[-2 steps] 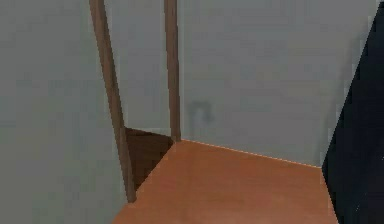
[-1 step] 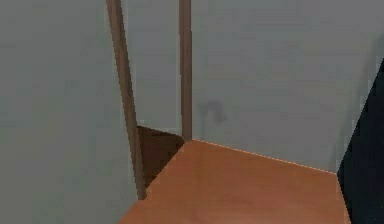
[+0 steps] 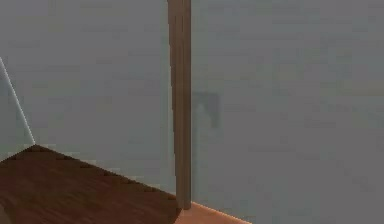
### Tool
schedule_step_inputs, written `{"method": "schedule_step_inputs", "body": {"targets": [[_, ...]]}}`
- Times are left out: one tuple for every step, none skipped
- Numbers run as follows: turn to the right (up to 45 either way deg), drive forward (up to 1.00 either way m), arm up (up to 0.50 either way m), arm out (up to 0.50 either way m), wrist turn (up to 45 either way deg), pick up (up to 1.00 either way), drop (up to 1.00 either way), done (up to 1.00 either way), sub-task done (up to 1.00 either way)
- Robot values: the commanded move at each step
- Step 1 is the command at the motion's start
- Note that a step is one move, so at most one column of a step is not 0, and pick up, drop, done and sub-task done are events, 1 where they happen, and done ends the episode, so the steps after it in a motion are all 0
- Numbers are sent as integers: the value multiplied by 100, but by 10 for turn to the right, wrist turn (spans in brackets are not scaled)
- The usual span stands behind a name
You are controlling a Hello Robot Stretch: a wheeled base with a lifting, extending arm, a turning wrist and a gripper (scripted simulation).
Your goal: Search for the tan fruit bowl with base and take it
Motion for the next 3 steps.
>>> {"method": "schedule_step_inputs", "body": {"targets": [[0, 80, 0, 0, 0, 0, 0, 0, 0], [-450, 0, 0, 0, 0, 0, 0, 0, 0], [-450, 0, 0, 0, 0, 0, 0, 0, 0]]}}
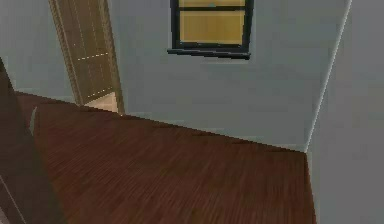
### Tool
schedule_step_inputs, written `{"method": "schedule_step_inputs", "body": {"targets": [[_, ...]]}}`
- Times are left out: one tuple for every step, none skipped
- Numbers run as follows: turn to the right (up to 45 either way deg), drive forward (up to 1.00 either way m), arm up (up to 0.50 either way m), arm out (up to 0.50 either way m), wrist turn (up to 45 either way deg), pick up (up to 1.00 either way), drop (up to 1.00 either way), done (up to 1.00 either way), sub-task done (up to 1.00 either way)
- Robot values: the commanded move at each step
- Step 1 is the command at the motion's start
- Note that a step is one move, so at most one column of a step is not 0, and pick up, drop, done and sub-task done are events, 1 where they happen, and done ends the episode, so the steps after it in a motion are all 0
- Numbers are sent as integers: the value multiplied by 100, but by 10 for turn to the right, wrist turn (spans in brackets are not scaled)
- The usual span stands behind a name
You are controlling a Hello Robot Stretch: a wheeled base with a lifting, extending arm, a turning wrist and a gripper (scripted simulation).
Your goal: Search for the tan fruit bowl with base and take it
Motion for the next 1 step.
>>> {"method": "schedule_step_inputs", "body": {"targets": [[-60, 0, 0, 0, 0, 0, 0, 0, 0]]}}
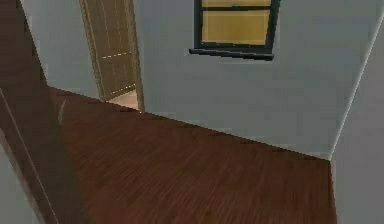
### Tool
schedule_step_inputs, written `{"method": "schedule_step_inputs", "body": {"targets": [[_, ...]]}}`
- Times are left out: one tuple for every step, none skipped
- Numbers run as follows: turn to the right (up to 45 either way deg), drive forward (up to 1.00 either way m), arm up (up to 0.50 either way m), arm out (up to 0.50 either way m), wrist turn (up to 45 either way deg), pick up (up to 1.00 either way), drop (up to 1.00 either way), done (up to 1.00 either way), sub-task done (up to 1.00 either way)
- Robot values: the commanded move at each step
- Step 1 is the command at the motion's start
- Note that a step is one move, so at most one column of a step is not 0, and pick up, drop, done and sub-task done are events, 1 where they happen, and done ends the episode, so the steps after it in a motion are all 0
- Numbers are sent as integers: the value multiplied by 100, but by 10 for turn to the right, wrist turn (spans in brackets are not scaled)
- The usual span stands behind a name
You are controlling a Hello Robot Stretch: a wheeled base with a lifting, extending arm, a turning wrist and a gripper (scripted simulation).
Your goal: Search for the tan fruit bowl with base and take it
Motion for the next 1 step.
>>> {"method": "schedule_step_inputs", "body": {"targets": [[0, 45, 0, 0, 0, 0, 0, 0, 0]]}}
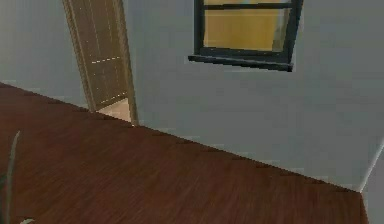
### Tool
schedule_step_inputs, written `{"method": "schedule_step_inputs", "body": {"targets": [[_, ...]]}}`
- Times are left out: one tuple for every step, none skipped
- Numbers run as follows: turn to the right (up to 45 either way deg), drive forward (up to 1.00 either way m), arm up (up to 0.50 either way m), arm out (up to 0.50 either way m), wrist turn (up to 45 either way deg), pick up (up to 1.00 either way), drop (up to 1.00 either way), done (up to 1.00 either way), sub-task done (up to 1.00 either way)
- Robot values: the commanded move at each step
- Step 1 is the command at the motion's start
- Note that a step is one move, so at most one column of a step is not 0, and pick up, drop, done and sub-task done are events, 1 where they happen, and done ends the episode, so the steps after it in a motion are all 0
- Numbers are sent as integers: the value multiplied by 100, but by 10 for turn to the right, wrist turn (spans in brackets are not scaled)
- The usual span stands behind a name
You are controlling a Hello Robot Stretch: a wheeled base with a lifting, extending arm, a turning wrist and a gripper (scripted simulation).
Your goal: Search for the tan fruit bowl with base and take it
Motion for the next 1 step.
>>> {"method": "schedule_step_inputs", "body": {"targets": [[-150, 0, 0, 0, 0, 0, 0, 0, 0]]}}
